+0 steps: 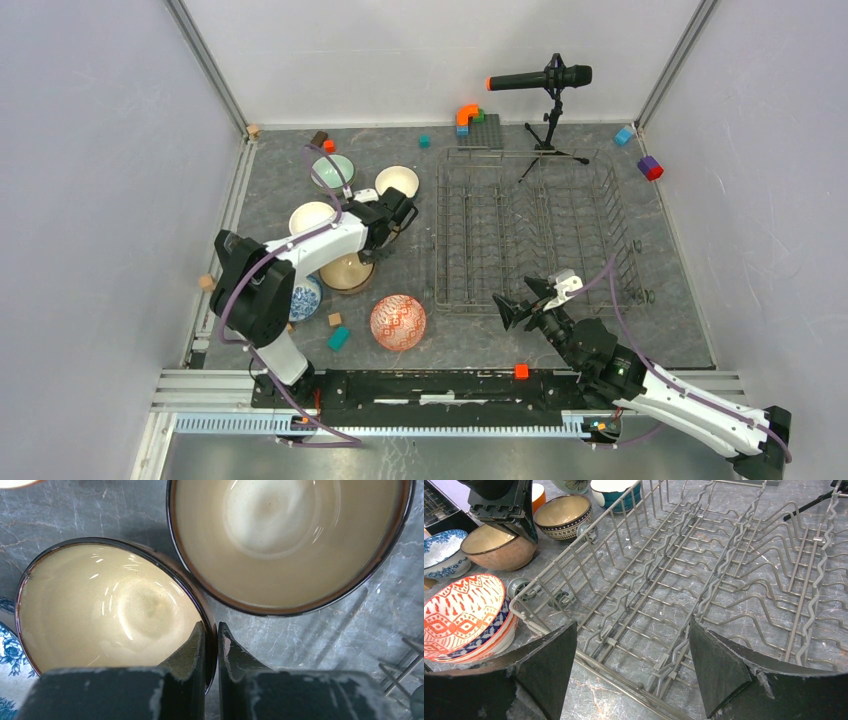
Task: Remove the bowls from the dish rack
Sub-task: Adjust the bowl at the center of the board.
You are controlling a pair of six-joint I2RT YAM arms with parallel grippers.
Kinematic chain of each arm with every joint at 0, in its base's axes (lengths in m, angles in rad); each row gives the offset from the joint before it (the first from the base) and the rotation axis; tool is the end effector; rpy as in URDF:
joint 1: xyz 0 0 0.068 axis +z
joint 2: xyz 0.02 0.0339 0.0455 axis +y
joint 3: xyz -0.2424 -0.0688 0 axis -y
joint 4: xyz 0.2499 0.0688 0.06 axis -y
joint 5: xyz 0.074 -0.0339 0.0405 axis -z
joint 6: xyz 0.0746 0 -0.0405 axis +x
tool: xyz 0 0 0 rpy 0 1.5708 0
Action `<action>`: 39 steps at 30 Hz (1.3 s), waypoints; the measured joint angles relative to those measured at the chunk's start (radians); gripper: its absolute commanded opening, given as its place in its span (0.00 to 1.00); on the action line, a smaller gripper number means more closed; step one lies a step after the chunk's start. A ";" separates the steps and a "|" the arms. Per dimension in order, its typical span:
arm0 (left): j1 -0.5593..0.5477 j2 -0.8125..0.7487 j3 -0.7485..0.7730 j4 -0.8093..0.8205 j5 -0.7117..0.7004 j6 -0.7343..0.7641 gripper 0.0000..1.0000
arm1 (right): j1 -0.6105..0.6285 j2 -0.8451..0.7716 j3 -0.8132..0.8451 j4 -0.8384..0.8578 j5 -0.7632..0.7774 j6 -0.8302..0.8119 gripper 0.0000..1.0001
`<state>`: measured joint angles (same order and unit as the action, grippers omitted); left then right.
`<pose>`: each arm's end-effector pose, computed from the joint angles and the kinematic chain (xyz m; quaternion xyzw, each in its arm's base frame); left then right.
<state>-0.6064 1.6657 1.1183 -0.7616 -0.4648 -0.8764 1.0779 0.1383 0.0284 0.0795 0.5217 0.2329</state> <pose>0.2853 -0.1572 0.1401 -0.1596 0.9520 0.0826 0.2479 0.1148 0.1353 0.1749 -0.1206 0.7061 0.2632 0.6462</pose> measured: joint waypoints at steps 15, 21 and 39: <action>-0.003 0.041 0.033 0.000 0.023 0.004 0.36 | 0.000 0.001 0.000 0.000 0.003 0.002 0.86; -0.010 0.019 -0.013 0.039 0.072 0.004 0.45 | 0.000 0.015 0.000 0.001 0.003 0.002 0.86; -0.013 -0.541 -0.092 0.106 0.176 0.158 0.94 | 0.000 0.087 0.160 -0.062 0.005 -0.006 0.98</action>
<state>-0.6193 1.1244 1.0267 -0.6559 -0.2886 -0.7181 1.0779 0.2256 0.1886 0.0174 0.5270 0.2268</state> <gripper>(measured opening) 0.877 0.942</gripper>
